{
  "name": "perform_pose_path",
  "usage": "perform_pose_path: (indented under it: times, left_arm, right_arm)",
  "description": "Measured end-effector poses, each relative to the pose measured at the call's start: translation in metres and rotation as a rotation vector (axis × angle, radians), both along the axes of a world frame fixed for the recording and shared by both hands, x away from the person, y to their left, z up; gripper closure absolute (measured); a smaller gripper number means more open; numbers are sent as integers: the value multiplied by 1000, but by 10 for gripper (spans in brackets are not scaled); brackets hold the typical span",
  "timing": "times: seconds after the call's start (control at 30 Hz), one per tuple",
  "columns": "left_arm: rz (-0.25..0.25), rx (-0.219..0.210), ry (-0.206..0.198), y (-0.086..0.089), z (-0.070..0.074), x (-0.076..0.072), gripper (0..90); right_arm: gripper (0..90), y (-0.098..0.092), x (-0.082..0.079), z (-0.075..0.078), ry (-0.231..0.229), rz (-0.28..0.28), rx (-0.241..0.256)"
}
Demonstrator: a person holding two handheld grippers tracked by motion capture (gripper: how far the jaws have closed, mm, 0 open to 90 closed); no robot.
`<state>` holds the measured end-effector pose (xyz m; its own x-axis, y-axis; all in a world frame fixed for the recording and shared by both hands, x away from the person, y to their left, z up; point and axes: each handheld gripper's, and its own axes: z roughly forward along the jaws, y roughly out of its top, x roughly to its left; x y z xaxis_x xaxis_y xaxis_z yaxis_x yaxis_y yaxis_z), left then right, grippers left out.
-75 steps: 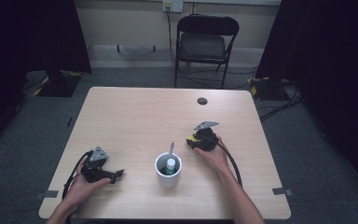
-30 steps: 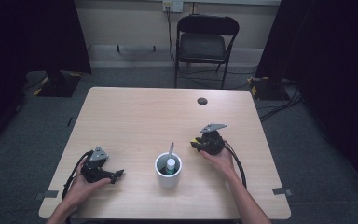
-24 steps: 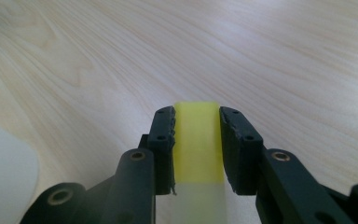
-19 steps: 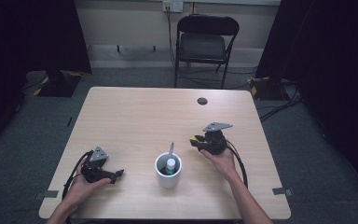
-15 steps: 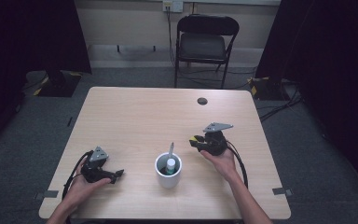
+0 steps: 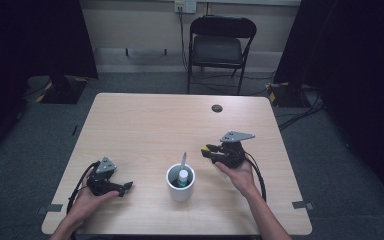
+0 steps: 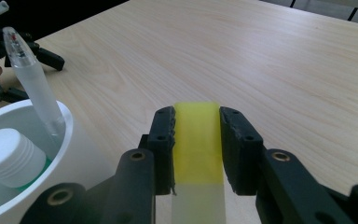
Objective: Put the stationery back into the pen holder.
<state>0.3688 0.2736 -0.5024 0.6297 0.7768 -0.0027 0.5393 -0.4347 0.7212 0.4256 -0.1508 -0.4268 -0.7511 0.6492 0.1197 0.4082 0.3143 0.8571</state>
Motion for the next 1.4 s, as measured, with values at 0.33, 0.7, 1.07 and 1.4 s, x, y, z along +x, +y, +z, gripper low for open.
perform_pose_path:
  times: [0.33, 0.7, 1.07, 1.4]
  left_arm:
    - [0, 1, 0, 0, 0, 0, 49]
    - [2, 1, -1, 0, 0, 0, 49]
    - [2, 1, -1, 0, 0, 0, 49]
    - [2, 0, -1, 0, 0, 0, 49]
  right_arm:
    - [672, -2, -7, 8, -15, 7, 59]
    - [672, 11, -27, 37, -102, 31, 107]
    - [672, 37, -50, 62, -171, 116, 145]
    - [672, 68, -55, 61, -154, 201, 153]
